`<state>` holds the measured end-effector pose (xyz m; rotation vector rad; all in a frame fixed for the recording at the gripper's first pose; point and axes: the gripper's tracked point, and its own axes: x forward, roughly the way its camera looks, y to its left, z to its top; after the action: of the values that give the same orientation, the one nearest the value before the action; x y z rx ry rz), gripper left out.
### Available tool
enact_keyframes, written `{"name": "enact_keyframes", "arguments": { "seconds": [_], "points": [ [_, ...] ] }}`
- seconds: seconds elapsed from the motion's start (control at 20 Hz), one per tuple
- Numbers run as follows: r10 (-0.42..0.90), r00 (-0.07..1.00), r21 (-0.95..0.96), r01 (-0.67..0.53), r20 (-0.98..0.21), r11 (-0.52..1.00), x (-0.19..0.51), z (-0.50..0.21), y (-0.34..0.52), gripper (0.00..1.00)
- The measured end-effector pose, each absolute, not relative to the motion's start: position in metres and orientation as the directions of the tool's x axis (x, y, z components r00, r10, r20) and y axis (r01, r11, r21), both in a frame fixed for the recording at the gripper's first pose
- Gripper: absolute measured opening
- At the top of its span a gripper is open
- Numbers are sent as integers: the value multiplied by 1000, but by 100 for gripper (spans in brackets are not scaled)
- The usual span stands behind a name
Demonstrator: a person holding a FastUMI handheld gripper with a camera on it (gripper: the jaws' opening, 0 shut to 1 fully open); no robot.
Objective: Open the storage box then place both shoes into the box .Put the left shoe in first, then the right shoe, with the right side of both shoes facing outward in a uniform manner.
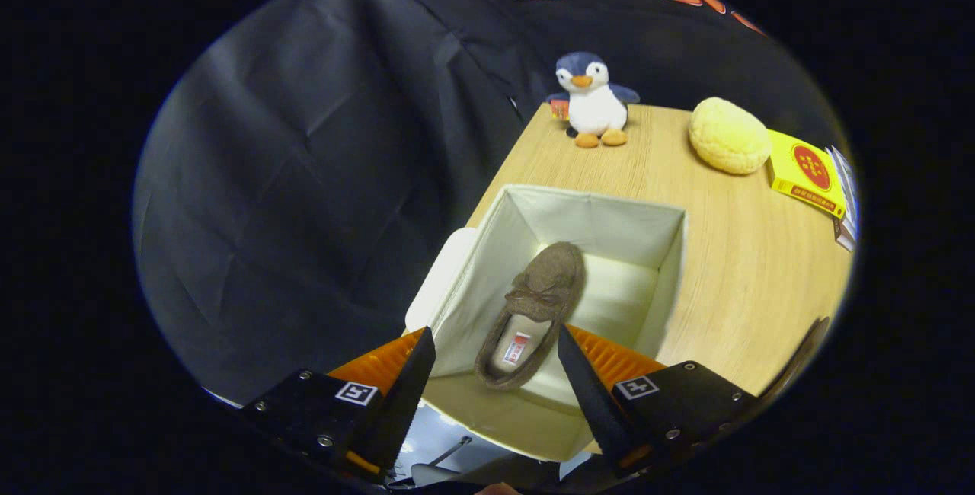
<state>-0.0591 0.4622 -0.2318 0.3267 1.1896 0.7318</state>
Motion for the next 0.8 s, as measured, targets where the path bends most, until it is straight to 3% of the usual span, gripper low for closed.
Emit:
{"name": "enact_keyframes", "arguments": {
  "seconds": [0.25,0.8],
  "points": [
    [611,366,513,-335,-702,790,-49,-224,365,99],
    [286,444,303,-34,-849,952,-69,-304,119,99]
  ]
}}
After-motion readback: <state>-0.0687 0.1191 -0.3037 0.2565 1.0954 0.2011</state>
